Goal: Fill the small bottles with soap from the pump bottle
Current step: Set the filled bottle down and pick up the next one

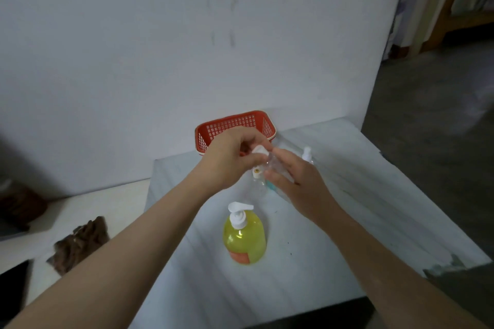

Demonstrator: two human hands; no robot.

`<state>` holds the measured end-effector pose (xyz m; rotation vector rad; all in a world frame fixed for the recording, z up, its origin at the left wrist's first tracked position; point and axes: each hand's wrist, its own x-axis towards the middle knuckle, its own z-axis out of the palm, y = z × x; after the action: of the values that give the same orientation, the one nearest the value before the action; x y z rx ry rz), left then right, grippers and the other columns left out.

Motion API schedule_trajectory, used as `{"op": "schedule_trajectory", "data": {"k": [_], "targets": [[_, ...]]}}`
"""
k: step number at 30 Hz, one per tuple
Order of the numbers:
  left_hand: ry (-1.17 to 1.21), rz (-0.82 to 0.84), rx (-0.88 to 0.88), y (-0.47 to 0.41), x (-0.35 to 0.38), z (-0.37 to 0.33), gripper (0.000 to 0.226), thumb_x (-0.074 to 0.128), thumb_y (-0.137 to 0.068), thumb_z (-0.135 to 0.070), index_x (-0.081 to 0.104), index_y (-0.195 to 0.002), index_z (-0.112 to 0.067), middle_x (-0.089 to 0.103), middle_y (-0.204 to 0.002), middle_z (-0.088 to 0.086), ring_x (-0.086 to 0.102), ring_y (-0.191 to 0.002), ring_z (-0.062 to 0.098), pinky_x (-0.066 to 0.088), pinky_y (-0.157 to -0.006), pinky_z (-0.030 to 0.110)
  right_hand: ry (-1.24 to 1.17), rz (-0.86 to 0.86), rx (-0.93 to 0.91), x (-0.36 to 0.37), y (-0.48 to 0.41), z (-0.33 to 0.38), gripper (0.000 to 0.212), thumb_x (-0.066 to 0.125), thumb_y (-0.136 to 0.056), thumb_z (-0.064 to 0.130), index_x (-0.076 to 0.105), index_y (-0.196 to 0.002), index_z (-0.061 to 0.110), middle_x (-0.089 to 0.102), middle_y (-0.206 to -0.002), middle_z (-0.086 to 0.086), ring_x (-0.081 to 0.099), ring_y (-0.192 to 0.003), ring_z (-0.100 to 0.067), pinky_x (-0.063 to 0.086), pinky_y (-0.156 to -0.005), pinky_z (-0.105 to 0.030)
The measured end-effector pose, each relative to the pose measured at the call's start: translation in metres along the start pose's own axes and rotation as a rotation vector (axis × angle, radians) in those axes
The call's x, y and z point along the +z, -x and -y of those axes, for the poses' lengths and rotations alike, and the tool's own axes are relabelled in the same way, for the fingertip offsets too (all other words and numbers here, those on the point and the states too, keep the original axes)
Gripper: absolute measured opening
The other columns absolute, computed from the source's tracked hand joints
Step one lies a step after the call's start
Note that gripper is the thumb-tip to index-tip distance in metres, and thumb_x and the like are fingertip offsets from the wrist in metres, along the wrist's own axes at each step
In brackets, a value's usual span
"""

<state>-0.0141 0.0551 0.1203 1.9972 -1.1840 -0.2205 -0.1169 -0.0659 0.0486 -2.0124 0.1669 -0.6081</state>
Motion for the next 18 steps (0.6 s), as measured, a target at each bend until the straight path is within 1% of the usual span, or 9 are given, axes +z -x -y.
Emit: {"op": "schedule_trajectory", "data": {"k": [1,3,5,7,9,12,14,16,18], "targets": [[-0.006,0.007,-0.008,0.002,0.0,-0.002,0.013,0.072,-0.078,-0.008,0.069,-0.087,-0.017,0.064,-0.076,-0.003,0.059,-0.068,0.009,0.052,-0.069,0.032,0.0,-0.002,-0.001,-0.001,0.003,0.002,0.017,0.055,-0.082,0.036,0.055,-0.099,0.035,0.059,-0.078,0.03,0.054,-0.077,0.013,0.034,-0.069,-0.002],[-0.02,0.026,-0.029,0.007,0.002,-0.004,0.009,0.071,-0.079,-0.01,0.069,-0.087,-0.014,0.066,-0.074,0.001,0.061,-0.064,0.008,0.055,-0.067,0.032,-0.015,-0.005,-0.011,-0.002,0.011,0.006,0.018,0.056,-0.083,0.031,0.056,-0.1,0.034,0.062,-0.077,0.023,0.055,-0.075,0.01,0.035,-0.068,-0.003],[-0.064,0.012,-0.047,0.011,0.004,-0.005,0.007,0.07,-0.081,-0.021,0.066,-0.08,-0.016,0.068,-0.07,0.002,0.064,-0.059,0.011,0.057,-0.064,0.032,-0.044,-0.02,-0.005,-0.002,0.017,0.01,0.022,0.062,-0.085,0.026,0.057,-0.104,0.036,0.066,-0.084,0.016,0.057,-0.081,0.01,0.037,-0.072,-0.002],[-0.091,-0.02,-0.094,0.015,0.007,-0.007,0.02,0.069,-0.081,-0.033,0.062,-0.073,-0.016,0.066,-0.062,0.0,0.064,-0.053,0.011,0.056,-0.059,0.03,-0.033,-0.056,0.0,0.0,0.02,0.011,0.031,0.068,-0.084,0.017,0.057,-0.105,0.037,0.064,-0.088,0.022,0.057,-0.086,0.016,0.037,-0.075,0.0],[-0.15,-0.032,-0.134,0.016,0.008,-0.009,0.032,0.067,-0.08,-0.041,0.06,-0.07,-0.012,0.064,-0.057,-0.001,0.063,-0.051,0.012,0.053,-0.054,0.026,-0.005,-0.095,0.026,0.003,0.023,0.01,0.031,0.073,-0.08,0.016,0.062,-0.105,0.032,0.064,-0.086,0.023,0.056,-0.084,0.017,0.037,-0.075,0.001],[-0.265,-0.042,-0.151,0.017,0.006,-0.009,0.045,0.056,-0.084,-0.051,0.059,-0.068,-0.009,0.065,-0.062,0.003,0.064,-0.059,0.017,0.052,-0.059,0.031,0.022,-0.131,0.056,0.006,0.024,0.01,0.037,0.076,-0.077,0.019,0.065,-0.112,0.022,0.062,-0.09,0.022,0.054,-0.085,0.02,0.035,-0.074,0.002],[-0.237,-0.05,-0.105,0.019,0.004,-0.007,0.036,0.059,-0.084,-0.047,0.06,-0.076,-0.012,0.067,-0.075,0.004,0.063,-0.07,0.019,0.053,-0.066,0.035,0.035,-0.15,0.056,0.006,0.024,0.011,0.04,0.075,-0.077,0.019,0.064,-0.116,0.023,0.06,-0.092,0.024,0.052,-0.086,0.023,0.034,-0.073,0.003],[-0.193,-0.013,-0.019,0.022,0.003,-0.01,0.017,0.068,-0.08,-0.031,0.059,-0.088,-0.019,0.063,-0.091,-0.002,0.062,-0.08,0.012,0.053,-0.071,0.029,0.034,-0.158,0.067,0.005,0.024,0.01,0.042,0.074,-0.078,0.02,0.063,-0.118,0.026,0.061,-0.096,0.024,0.052,-0.089,0.022,0.034,-0.074,0.004],[-0.194,0.045,0.041,0.025,0.003,-0.01,0.023,0.07,-0.078,-0.012,0.061,-0.096,-0.022,0.061,-0.097,-0.006,0.059,-0.084,0.005,0.051,-0.074,0.02,0.04,-0.162,0.089,0.006,0.024,0.009,0.044,0.074,-0.078,0.021,0.063,-0.12,0.026,0.062,-0.101,0.02,0.055,-0.092,0.014,0.035,-0.076,0.004]]}}
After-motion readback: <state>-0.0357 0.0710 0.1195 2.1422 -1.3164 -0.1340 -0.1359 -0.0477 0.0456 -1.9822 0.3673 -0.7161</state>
